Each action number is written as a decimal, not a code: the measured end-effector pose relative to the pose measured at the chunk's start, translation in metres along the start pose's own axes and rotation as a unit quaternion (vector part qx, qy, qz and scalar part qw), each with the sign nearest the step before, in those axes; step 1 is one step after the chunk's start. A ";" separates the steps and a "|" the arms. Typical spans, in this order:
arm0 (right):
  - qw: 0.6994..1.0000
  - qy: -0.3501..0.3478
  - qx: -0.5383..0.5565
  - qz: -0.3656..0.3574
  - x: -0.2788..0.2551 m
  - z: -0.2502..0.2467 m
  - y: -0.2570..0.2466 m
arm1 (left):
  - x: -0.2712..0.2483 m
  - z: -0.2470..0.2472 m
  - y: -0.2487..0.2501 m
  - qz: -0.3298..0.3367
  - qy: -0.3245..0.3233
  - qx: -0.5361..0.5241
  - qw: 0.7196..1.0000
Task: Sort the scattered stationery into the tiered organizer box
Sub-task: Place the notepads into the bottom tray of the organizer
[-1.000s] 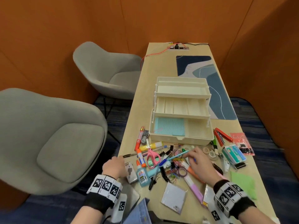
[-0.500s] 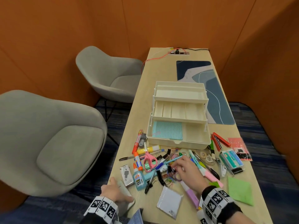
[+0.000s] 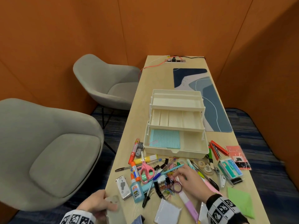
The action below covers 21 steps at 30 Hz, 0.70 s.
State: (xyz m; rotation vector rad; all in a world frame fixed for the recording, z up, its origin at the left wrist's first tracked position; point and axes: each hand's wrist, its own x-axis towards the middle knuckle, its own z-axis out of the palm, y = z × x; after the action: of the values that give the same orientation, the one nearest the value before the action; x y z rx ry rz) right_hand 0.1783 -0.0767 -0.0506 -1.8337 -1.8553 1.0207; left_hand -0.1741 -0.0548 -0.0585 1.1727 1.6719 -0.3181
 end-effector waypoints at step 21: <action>0.992 0.125 0.008 0.033 0.036 -0.039 -0.031 | 0.050 -0.004 0.237 0.428 0.245 0.455 0.742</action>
State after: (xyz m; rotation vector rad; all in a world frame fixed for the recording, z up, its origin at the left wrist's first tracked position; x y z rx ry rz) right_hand 0.1784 -0.0296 -0.0112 -1.9263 -1.6441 0.7822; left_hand 0.0156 0.0914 -0.0244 2.8232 1.1379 -0.2313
